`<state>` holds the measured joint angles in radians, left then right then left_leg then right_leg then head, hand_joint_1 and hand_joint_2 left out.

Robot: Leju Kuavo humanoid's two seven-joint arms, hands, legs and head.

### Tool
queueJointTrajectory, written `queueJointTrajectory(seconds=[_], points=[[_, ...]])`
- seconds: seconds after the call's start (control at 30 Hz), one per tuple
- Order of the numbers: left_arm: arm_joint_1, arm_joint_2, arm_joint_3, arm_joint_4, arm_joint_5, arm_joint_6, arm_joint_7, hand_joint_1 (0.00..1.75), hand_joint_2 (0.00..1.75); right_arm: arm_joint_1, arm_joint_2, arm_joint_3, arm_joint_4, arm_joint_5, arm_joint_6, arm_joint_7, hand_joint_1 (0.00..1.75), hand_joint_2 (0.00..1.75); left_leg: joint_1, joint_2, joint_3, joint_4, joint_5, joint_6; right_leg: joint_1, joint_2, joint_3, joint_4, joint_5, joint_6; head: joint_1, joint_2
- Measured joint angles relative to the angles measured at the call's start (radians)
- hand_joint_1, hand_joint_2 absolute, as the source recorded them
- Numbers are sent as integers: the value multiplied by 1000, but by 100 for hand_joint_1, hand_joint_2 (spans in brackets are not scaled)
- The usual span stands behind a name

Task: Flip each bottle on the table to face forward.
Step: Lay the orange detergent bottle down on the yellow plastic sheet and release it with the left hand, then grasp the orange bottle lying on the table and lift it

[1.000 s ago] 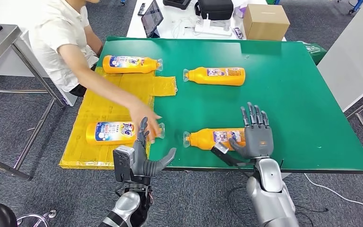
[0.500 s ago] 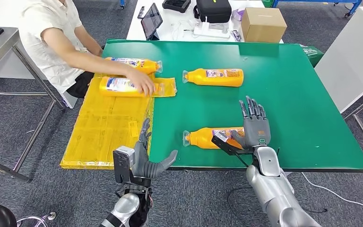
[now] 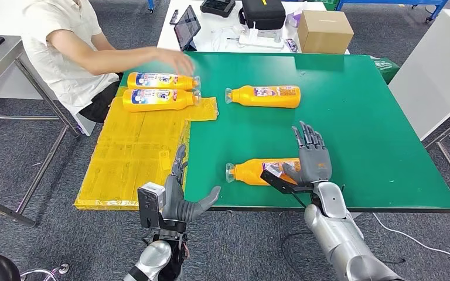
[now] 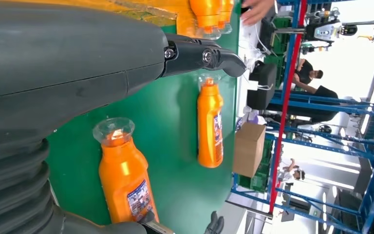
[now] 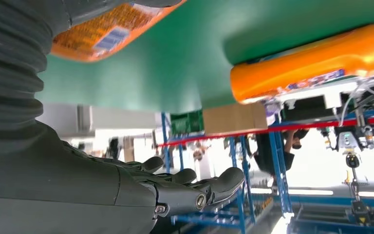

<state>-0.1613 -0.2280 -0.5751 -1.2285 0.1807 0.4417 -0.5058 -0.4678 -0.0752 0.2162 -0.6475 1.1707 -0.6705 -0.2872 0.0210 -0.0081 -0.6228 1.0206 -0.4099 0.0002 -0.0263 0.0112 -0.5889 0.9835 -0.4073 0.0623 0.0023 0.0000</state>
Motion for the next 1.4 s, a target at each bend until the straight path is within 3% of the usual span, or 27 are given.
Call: queueJointTrajectory(seconds=[0.13, 0.23, 0.33, 0.53, 0.67, 0.77, 0.9, 1.0, 1.17, 1.4], points=[[4, 5, -14, -24, -26, 6, -12, 0, 175, 33, 0, 29, -56, -102, -13, -72, 0, 175, 0, 0, -2, 0, 0, 0, 0, 0, 0, 0, 0, 0, 0, 0], [4, 5, -23, -36, -45, 23, -29, 0, 175, 83, 13, 26, -138, -85, -31, -135, 0, 175, 0, -1, -5, 0, 1, 0, 0, 0, -3, 1, 0, 0, 0, 0], [3, 5, -34, -37, -51, 35, -39, 0, 175, 128, 40, -11, -222, -44, -33, -201, 0, 175, 0, -1, -9, 0, 1, 0, 0, 0, -6, 1, 0, 1, 0, 0], [3, 5, -41, -37, -53, 43, -43, 0, 175, 164, 79, -66, -309, -20, -33, -251, 0, 175, 0, -2, -13, 0, 1, 0, 0, -1, -9, 1, -1, 1, 0, 0], [-2, 5, -48, -36, -51, 56, -54, 0, 175, 177, 137, -163, -372, 35, -33, -376, 0, 175, 0, -1, -14, 0, 1, 0, 0, -1, -11, 1, -1, 1, 0, 0], [-4, 5, -55, -35, -52, 65, -66, 0, 175, 178, 177, -215, -402, 33, -33, -402, 0, 175, 0, -2, -15, 0, 1, 0, 0, -1, -12, 1, -1, 1, 0, 0], [-7, 5, -64, -36, -56, 70, -73, 0, 175, 176, 203, -235, -425, 29, -33, -399, 0, 175, 0, -1, -16, 0, 1, 0, 0, -1, -12, 1, -1, 1, 0, 0], [-9, 5, -66, -36, -52, 61, -64, 0, 175, 169, 208, -232, -407, 54, -31, -328, 0, 175, 0, -2, -16, 0, 1, 0, 0, -2, -12, 1, -1, 1, 0, 0], [-8, 7, -67, -36, -56, 42, -53, 0, 175, 124, 149, -114, -253, -105, 27, -140, 0, 175, 0, -3, -17, 0, 1, 0, 0, -3, -12, 1, -1, 1, 0, 0], [-3, 13, -66, -37, -69, 21, -39, 0, 175, 118, 84, 32, -150, -288, 170, -111, 0, 175, 0, -3, -18, 0, 1, 0, 0, -3, -14, 1, -1, 1, 0, 0]])
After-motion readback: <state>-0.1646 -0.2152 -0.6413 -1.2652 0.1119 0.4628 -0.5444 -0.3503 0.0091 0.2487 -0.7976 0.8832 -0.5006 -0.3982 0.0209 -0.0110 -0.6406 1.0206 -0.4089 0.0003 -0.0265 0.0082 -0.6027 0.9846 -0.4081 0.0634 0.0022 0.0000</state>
